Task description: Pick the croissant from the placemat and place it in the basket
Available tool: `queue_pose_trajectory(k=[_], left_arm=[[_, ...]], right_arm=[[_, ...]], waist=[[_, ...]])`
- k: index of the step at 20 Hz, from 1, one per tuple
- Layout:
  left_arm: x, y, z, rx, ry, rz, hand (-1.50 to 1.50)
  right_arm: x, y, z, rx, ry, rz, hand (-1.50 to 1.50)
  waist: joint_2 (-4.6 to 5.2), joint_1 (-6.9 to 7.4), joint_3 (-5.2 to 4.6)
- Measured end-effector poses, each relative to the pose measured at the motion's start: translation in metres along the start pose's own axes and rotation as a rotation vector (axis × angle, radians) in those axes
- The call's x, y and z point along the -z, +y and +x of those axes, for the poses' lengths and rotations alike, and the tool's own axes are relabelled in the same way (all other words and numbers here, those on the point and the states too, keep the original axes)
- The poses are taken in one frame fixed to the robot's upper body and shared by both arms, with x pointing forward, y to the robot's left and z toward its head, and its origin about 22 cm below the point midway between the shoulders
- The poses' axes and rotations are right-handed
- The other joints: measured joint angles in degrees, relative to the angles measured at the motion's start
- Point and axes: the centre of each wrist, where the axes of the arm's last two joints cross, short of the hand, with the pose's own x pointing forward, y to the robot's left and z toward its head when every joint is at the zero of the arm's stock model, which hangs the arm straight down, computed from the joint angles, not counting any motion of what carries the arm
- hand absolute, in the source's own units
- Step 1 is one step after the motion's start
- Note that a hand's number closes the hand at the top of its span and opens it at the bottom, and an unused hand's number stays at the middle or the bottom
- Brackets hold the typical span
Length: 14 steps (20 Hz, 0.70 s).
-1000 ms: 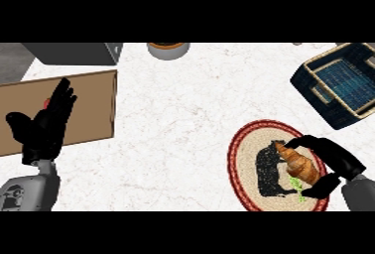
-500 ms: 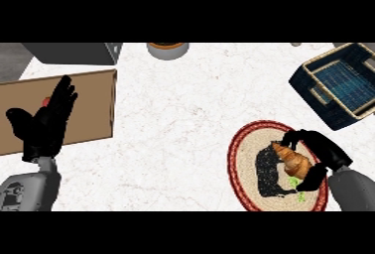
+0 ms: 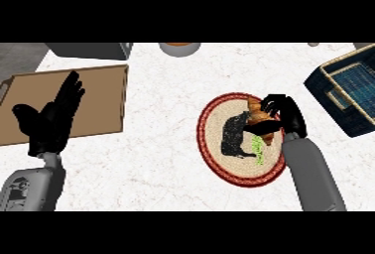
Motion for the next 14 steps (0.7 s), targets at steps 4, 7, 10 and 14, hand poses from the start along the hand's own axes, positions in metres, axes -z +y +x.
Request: queue_pose_trajectory(k=[4,7,10,14], left_arm=[[0.004,-0.004,0.002,0.002,-0.002,-0.011,0.00],[0.003,-0.002,-0.003,0.000,0.005,-0.007,0.00],[0.004,-0.004,-0.004,0.004,0.008,0.008,0.00],[0.001,0.008,-0.004,0.005,0.012,0.032,0.00]], right_arm=[[0.013,0.007,0.057,0.151,-0.044,-0.213,1.50],[0.020,0.012,0.098,0.220,-0.082,-0.335,1.50],[0.025,0.016,0.138,0.234,-0.104,-0.415,1.50],[0.029,0.008,0.187,0.219,-0.100,-0.496,1.50]], waist=[[0.18,0.86,0.41],[0.13,0.67,0.46],[-0.01,-0.41,0.44],[-0.33,-1.72,0.41]])
